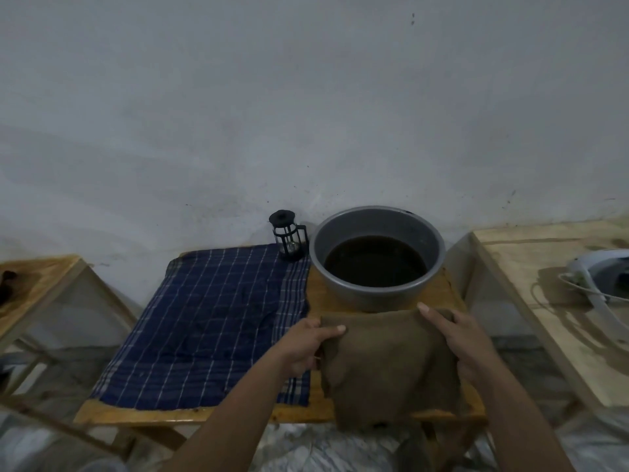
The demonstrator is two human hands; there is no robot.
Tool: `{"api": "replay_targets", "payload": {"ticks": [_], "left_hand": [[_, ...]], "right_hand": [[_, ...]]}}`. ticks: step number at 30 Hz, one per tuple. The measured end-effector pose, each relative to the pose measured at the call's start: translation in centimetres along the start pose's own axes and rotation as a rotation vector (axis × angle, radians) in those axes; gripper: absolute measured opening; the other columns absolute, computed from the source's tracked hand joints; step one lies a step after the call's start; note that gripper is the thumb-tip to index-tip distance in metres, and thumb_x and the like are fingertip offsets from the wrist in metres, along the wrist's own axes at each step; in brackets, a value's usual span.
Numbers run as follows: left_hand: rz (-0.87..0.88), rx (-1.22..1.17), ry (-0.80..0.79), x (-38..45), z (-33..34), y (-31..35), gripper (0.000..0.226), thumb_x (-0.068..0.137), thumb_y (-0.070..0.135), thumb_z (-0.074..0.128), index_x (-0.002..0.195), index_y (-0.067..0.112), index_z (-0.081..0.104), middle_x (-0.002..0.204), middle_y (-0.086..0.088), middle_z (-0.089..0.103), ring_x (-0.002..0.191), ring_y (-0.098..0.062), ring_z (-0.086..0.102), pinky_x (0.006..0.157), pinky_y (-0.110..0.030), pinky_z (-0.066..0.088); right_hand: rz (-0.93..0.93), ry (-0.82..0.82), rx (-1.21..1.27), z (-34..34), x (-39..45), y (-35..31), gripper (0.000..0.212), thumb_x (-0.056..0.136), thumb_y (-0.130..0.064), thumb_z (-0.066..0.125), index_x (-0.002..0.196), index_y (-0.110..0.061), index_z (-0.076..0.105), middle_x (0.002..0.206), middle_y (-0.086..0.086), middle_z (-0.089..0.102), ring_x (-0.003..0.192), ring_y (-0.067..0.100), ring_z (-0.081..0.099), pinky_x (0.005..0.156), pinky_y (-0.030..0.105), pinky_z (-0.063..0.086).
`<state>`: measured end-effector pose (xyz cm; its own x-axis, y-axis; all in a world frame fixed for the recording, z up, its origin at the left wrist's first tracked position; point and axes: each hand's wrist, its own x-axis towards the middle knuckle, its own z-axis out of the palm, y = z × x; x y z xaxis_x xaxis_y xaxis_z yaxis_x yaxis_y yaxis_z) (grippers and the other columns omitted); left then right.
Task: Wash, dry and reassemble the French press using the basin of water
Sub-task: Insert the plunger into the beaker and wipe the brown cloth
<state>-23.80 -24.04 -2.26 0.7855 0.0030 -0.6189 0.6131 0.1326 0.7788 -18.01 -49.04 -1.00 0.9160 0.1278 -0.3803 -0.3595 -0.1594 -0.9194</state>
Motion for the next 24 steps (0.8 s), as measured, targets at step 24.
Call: {"api": "replay_targets", "payload": {"ticks": [24], "left_hand": [[0.108,0.792,0.451,9.5,-0.4,-2.2,0.012,0.091,0.015,0.059,0.103,0.019,0.057,0.111,-0.006,0.065,0.102,-0.018,0.062,0.084,-0.027,0.051]], "right_hand": [[-0.059,0.253,-0.716,3.6,7.2,5.3,0.007,0.093,-0.017,0.058,0.098,-0.016,0.061,0.100,0.005,0.063,0.091,0.018,0.057,0.082,0.024,0.038]]}}
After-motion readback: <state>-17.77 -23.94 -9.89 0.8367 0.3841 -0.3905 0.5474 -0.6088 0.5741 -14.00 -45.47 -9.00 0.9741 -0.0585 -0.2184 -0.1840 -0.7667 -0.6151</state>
